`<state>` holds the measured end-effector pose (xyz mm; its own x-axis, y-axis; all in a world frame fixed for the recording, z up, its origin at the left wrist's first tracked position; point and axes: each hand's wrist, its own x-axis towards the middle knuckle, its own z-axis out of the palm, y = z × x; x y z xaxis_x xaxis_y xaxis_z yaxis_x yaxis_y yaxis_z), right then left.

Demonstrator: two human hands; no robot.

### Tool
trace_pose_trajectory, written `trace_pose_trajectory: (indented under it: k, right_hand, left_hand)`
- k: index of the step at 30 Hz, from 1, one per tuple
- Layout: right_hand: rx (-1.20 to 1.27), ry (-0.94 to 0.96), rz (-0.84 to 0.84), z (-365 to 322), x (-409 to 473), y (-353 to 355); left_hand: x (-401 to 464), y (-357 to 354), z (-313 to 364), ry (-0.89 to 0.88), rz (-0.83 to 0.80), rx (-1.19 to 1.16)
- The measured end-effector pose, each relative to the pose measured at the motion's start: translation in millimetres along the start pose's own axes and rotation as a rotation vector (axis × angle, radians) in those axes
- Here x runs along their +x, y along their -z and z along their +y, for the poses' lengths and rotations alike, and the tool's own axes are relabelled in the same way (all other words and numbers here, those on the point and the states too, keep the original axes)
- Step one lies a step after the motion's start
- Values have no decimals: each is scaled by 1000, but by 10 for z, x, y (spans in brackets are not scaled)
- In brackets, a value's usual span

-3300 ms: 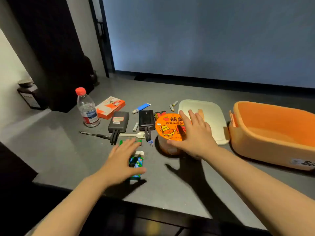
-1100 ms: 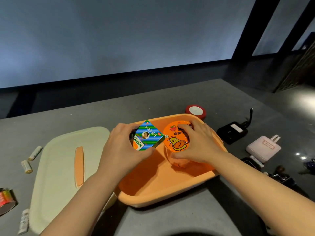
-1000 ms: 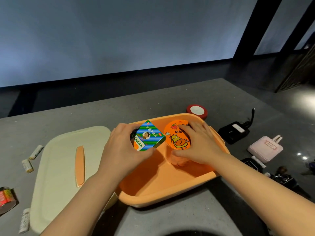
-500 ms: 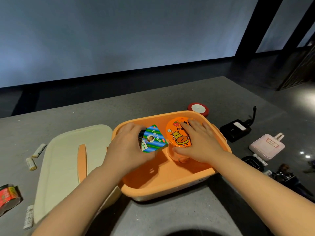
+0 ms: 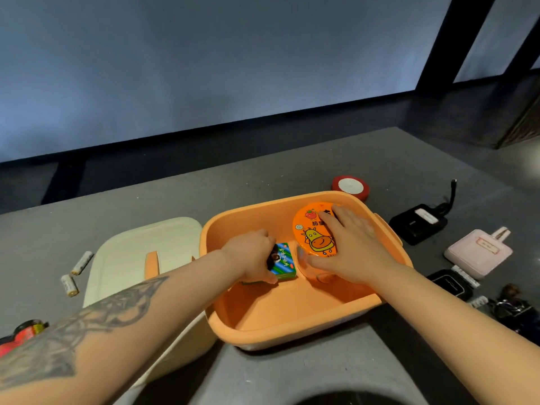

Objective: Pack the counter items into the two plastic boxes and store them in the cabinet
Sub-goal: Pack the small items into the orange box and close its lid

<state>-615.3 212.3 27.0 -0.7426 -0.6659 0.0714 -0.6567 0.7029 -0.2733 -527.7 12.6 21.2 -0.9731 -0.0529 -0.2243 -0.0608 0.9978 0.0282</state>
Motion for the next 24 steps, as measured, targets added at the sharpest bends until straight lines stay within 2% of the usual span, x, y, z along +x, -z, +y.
trace_pose_trajectory:
  k: [8, 12, 15, 18, 21, 24]
  right_hand:
    - [2, -6, -22, -8, -5, 6]
    - [-6, -19, -50, -25, -14, 36]
    - [-27, -7, -67, -80, -48, 129]
    - [-21, 67, -40, -317, -71, 306]
    - [12, 185, 29, -839, -112, 421]
    - [106, 368, 103, -1481, -296, 388]
  left_hand:
    - [96, -108, 47, -7, -23, 130]
    - [61, -26, 65, 2, -8, 79]
    - [-130, 184, 43, 40, 164, -182]
    - [-612, 418, -130, 112, 470, -432]
    - [-1323, 436, -419, 265, 699, -503]
    - [-2086, 251, -654, 478, 820, -545]
